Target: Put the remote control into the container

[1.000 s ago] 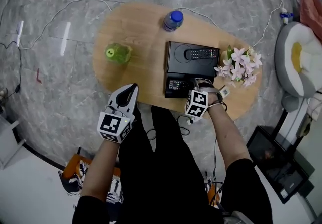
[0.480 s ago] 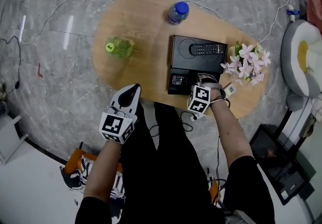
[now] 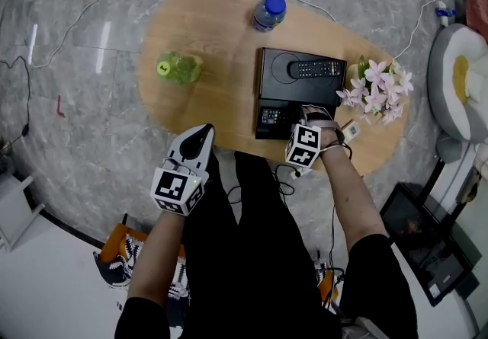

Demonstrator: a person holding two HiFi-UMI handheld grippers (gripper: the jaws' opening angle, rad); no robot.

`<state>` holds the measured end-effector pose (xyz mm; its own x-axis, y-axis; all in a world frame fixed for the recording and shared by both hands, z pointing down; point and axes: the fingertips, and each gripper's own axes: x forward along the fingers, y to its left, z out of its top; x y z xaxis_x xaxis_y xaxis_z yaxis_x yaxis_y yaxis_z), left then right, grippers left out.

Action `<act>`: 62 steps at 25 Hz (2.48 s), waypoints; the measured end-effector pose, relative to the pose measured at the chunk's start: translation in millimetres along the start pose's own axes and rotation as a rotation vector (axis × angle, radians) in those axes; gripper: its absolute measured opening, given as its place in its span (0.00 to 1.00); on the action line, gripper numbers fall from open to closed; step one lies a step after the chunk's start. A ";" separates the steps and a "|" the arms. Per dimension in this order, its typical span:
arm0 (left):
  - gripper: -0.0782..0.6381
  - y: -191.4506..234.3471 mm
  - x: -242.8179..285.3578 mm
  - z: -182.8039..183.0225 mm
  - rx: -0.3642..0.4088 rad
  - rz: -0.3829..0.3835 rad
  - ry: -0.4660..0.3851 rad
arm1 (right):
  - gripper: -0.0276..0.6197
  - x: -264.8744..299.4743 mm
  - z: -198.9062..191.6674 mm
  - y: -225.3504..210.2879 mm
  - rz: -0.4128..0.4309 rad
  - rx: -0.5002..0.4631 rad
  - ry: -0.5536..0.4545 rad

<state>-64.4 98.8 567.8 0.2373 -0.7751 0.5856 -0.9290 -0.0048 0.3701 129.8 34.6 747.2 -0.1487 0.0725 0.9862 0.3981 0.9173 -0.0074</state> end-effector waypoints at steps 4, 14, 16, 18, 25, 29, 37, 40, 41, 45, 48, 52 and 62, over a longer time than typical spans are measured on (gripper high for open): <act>0.12 -3.2 -1.5 4.1 0.011 -0.008 -0.003 | 0.43 -10.4 -0.2 -2.1 -0.021 0.050 -0.012; 0.12 -26.3 -16.7 51.4 0.078 -0.050 -0.038 | 0.43 -107.1 8.8 -14.2 -0.131 0.352 -0.194; 0.12 -32.1 -19.1 65.2 0.098 -0.069 -0.048 | 0.43 -138.7 15.1 -21.2 -0.179 0.467 -0.274; 0.12 -38.8 -21.3 80.1 0.122 -0.091 -0.061 | 0.43 -173.5 22.4 -27.9 -0.243 0.560 -0.365; 0.12 -66.1 -27.8 128.5 0.210 -0.174 -0.125 | 0.19 -273.1 34.8 -31.0 -0.517 0.737 -0.591; 0.12 -83.4 -29.7 140.4 0.242 -0.223 -0.132 | 0.10 -299.8 32.1 -23.7 -0.588 0.845 -0.657; 0.12 -99.8 -52.9 167.0 0.222 -0.287 -0.118 | 0.06 -337.2 39.0 -1.1 -0.629 0.999 -0.718; 0.12 -100.5 -54.3 170.1 0.200 -0.303 -0.125 | 0.06 -339.3 36.3 4.7 -0.641 1.017 -0.714; 0.12 -101.7 -53.4 170.1 0.205 -0.308 -0.125 | 0.06 -338.4 34.6 6.0 -0.644 1.018 -0.707; 0.12 -111.0 -45.5 163.9 0.258 -0.334 -0.096 | 0.06 -336.6 24.4 9.4 -0.661 1.040 -0.684; 0.12 -123.1 -34.5 154.9 0.314 -0.356 -0.059 | 0.06 -337.2 12.2 13.4 -0.680 1.081 -0.674; 0.12 -145.7 -15.7 143.1 0.376 -0.420 -0.003 | 0.06 -333.1 -5.1 24.8 -0.689 1.127 -0.657; 0.12 -185.5 43.2 119.1 0.456 -0.509 0.087 | 0.06 -289.0 -93.4 38.4 -0.769 1.329 -0.502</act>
<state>84.4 -9.1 438.5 0.6797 -0.5524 0.4825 -0.7182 -0.6348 0.2849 272.6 12.3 477.3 -0.3050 -0.6719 0.6749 -0.8926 0.4488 0.0434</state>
